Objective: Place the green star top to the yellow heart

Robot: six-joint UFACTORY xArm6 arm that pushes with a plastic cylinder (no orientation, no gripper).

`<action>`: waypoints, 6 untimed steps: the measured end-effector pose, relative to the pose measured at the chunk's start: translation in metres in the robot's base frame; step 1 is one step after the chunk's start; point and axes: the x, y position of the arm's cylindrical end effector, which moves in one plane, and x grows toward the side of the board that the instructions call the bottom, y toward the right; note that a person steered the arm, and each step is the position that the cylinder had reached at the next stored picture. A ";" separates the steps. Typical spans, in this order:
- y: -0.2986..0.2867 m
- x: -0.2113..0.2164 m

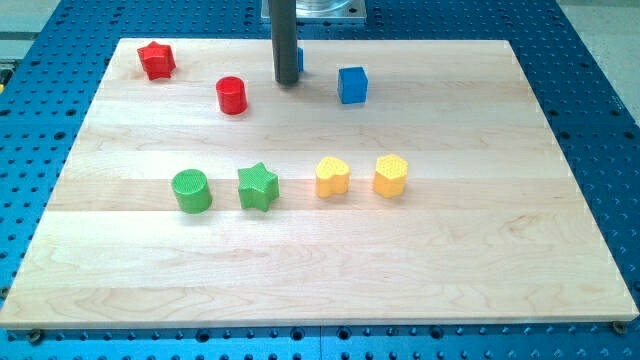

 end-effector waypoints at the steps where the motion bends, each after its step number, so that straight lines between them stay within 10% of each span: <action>1: 0.001 0.001; 3: 0.001 0.022; 6: -0.048 0.162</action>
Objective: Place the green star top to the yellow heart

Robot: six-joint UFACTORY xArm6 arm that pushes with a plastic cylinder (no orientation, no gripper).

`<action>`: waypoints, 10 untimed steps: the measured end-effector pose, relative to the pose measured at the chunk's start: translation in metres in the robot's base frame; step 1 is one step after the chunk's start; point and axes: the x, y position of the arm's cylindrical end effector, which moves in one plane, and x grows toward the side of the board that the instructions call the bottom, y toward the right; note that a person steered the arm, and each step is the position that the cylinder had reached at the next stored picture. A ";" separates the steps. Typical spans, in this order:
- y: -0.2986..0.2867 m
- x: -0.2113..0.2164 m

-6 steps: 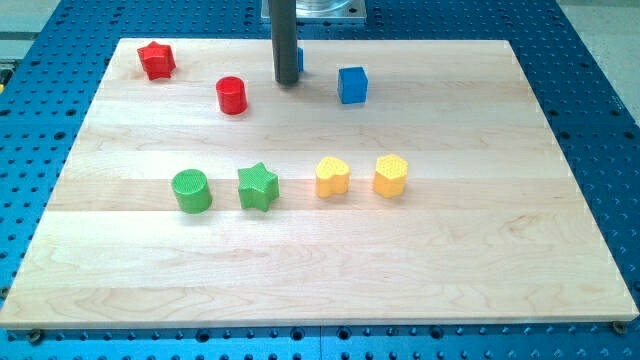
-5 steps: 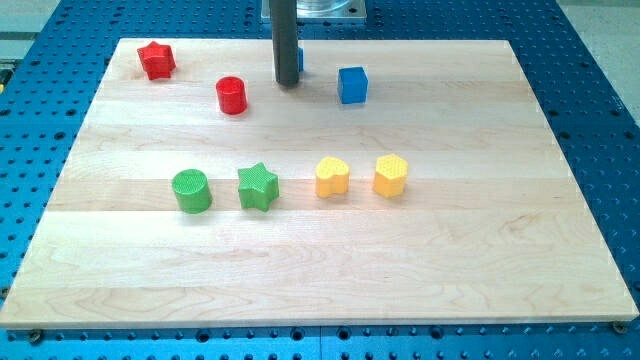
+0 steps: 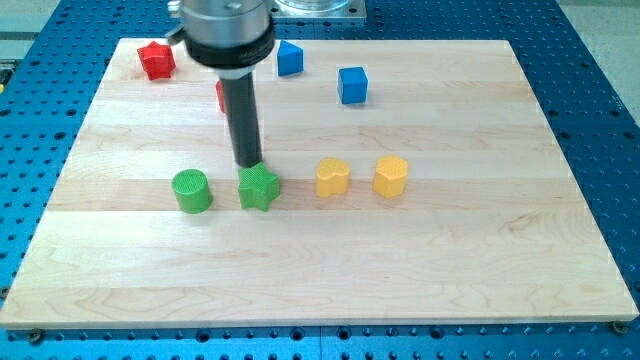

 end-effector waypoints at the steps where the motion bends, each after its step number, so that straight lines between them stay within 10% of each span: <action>1: -0.002 0.013; 5: 0.035 0.096; 10: 0.129 -0.037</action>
